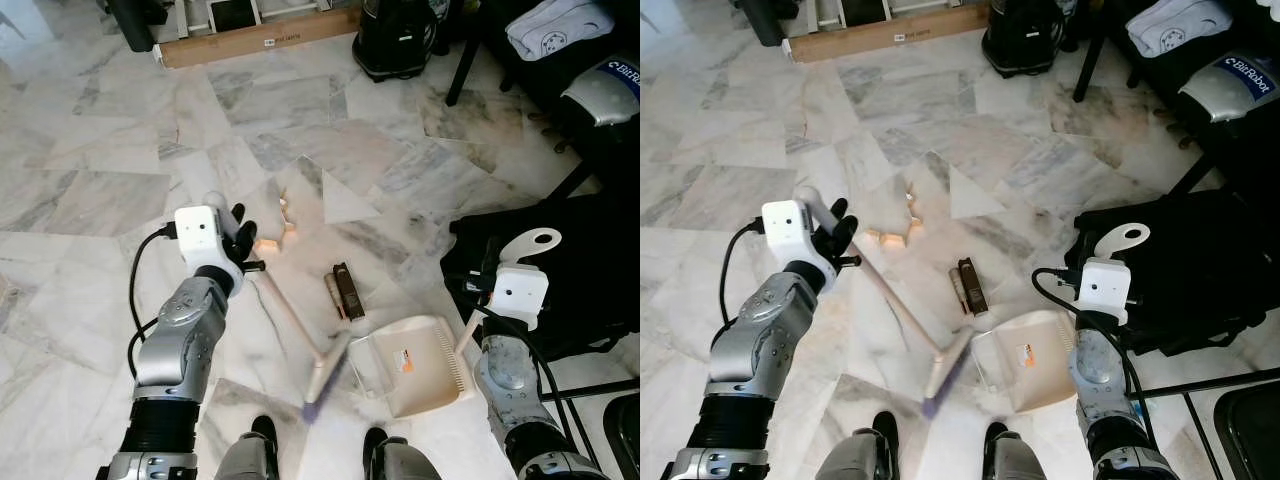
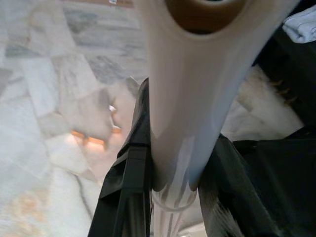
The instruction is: Sweep floor
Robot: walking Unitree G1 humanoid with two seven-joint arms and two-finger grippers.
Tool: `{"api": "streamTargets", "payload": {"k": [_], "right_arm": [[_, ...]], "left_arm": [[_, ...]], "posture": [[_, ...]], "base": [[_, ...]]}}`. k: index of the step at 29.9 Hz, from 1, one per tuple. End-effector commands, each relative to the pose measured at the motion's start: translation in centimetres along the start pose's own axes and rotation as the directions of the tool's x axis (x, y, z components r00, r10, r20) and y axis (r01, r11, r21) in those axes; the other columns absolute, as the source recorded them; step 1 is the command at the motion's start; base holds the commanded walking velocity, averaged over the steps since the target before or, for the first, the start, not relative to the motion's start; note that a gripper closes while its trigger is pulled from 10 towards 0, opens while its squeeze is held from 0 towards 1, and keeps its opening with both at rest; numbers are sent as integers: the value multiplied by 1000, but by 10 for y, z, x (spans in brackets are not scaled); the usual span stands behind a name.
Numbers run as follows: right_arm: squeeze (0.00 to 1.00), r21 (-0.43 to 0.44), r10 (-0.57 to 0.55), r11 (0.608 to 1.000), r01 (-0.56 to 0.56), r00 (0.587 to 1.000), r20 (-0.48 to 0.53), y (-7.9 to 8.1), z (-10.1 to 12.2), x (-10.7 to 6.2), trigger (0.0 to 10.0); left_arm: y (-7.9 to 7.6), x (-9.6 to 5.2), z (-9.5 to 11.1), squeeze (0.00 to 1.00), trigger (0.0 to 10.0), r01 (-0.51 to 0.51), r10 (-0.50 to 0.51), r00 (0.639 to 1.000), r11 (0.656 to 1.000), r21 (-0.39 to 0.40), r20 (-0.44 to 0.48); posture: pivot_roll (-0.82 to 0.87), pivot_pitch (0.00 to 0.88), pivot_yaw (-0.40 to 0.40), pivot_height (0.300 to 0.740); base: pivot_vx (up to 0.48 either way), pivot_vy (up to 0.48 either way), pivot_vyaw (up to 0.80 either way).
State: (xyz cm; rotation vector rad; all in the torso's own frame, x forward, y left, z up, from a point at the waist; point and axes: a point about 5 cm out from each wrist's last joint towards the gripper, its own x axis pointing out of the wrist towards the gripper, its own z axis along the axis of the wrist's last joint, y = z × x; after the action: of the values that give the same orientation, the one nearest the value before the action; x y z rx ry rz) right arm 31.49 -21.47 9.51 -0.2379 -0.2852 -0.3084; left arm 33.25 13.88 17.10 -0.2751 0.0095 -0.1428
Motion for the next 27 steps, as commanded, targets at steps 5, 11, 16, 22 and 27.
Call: {"api": "streamTargets", "payload": {"k": [5, 11, 16, 22, 27], "right_arm": [[0, 15, 5, 1000, -3, 991, -131, 1, -19, -13, 10000], [0, 77, -33, 996, 45, 987, -157, 2, -19, -11, 10000], [0, 93, -21, 995, 37, 985, -173, 6, -21, -12, 10000], [0, 95, -8, 995, 26, 983, -183, 7, -23, -15, 10000], [0, 93, -1, 995, 19, 982, -189, 6, -25, -18, 10000]], "left_arm": [[-6, 7, 5, 0, 10000, 32, -34, 999, 991, -127, -14], [-18, 12, 13, 0, 10000, 60, -58, 998, 974, -219, 13], [-10, 12, 27, 0, 10000, 52, -45, 998, 988, -142, 54], [21, -2, 45, 0, 10000, -31, 28, 995, 999, 37, 99], [46, -14, 51, 0, 10000, -104, 89, 990, 985, 141, 107]], "posture": [[117, 323, 44, 740], [115, 288, 48, 740], [123, 253, 51, 740], [127, 244, 54, 740], [126, 248, 51, 740]], "base": [[0, 0, 0], [0, 0, 0], [0, 0, 0], [0, 0, 0], [0, 0, 0]]}}
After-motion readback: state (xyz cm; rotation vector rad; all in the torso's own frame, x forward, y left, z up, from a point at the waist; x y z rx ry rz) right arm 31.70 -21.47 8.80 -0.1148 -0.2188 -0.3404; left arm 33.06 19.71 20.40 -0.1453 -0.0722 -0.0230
